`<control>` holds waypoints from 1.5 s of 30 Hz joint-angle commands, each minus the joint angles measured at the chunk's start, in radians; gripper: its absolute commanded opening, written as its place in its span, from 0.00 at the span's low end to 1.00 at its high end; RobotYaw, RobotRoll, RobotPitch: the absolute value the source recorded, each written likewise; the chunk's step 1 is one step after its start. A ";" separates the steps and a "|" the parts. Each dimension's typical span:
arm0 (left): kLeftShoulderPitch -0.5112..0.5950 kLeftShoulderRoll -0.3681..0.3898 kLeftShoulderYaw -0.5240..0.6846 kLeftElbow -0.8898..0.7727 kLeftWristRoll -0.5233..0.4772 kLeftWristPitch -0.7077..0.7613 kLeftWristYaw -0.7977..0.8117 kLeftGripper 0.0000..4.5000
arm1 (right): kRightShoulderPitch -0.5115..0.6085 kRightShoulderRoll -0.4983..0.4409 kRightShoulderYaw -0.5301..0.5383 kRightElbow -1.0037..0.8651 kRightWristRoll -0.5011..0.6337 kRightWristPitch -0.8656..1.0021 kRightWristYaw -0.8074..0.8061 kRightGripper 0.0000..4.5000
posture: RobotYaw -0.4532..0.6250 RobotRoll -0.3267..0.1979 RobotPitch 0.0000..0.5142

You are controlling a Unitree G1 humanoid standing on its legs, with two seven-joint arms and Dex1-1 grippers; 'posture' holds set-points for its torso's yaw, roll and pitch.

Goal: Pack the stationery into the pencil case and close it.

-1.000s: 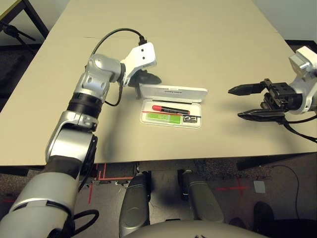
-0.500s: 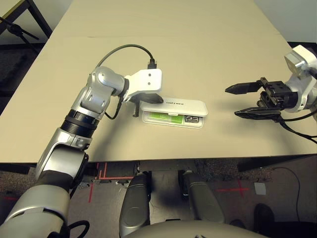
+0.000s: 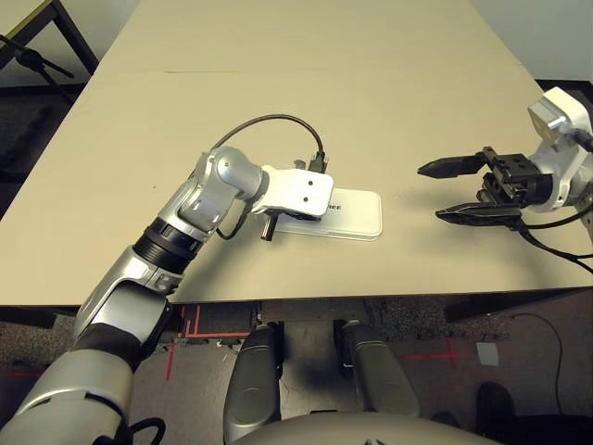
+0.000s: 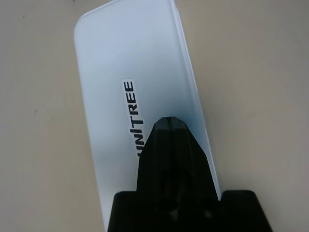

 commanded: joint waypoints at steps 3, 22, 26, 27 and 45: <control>0.023 -0.044 0.003 0.042 -0.028 0.078 0.010 0.01 | 0.008 0.024 -0.031 -0.010 -0.021 0.007 0.003 1.00 | 0.37 0.62 0.34; 0.212 -0.244 0.801 -0.005 -0.289 0.209 0.933 0.99 | -0.028 0.317 -0.268 0.140 -0.204 -0.172 -0.679 1.00 | 0.41 0.62 0.35; 0.288 -0.246 0.921 0.033 -0.316 0.080 1.075 0.99 | -0.057 0.356 -0.285 0.275 -0.337 -0.290 -0.942 1.00 | 0.41 0.62 0.35; 0.301 -0.245 0.928 0.034 -0.312 0.060 1.101 0.99 | -0.059 0.364 -0.290 0.294 -0.350 -0.308 -0.978 1.00 | 0.41 0.62 0.35; 0.405 -0.245 0.932 0.028 -0.380 -0.039 1.231 0.99 | -0.034 0.418 -0.393 0.433 -0.448 -0.474 -1.393 1.00 | 0.39 0.62 0.36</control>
